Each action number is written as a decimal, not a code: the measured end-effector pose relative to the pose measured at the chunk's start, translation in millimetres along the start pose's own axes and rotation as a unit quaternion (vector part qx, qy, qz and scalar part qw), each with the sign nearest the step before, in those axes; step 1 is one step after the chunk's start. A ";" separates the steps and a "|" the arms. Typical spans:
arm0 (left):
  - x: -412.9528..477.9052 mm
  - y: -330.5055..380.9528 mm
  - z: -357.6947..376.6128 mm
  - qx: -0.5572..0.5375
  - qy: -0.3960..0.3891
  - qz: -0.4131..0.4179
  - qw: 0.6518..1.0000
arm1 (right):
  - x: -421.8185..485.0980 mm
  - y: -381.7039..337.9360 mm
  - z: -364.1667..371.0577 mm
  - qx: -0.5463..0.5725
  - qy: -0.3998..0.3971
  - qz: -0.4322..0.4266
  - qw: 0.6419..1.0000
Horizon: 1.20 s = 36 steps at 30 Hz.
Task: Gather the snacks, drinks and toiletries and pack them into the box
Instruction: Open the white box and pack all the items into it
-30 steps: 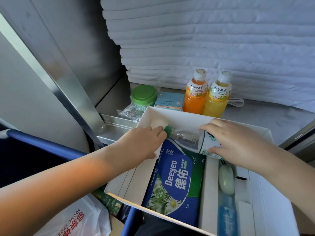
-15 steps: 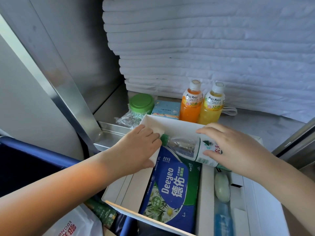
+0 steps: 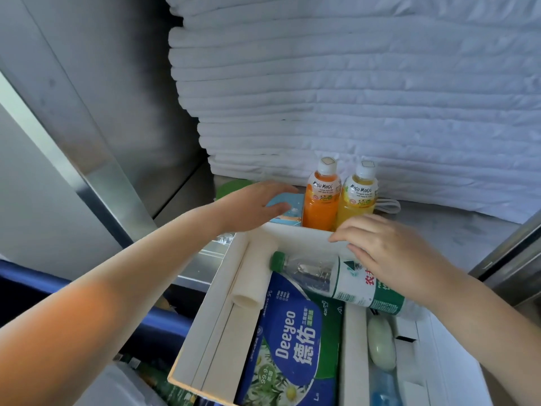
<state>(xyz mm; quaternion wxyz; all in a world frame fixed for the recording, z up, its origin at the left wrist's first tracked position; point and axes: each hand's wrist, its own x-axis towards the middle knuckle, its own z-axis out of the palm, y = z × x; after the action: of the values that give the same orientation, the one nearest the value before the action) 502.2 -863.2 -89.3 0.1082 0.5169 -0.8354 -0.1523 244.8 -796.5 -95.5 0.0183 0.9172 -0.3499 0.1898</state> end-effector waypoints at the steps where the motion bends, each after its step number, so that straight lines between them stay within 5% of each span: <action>1: 8.3 -3.6 -0.9 0.000 -0.008 0.002 1.000 | -0.7 0.6 0.6 0.002 0.004 0.001 1.000; 11: 50.3 -35.9 11.9 0.208 -0.103 0.037 0.972 | -4.3 1.0 3.2 0.014 -0.002 0.009 1.000; 26: 55.9 -48.5 29.4 0.190 -0.059 0.047 0.979 | -3.3 -1.7 1.1 0.028 -0.004 0.016 0.999; 36: 40.4 -38.5 -2.0 0.144 0.155 0.092 0.973 | -4.2 -3.4 0.4 0.040 -0.005 0.031 0.999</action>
<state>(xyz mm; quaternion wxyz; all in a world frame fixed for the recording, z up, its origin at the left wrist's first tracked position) 516.9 -915.9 -100.6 0.1742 0.4654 -0.8656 0.0619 244.4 -791.3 -97.0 -0.0258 0.9068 -0.3704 0.1995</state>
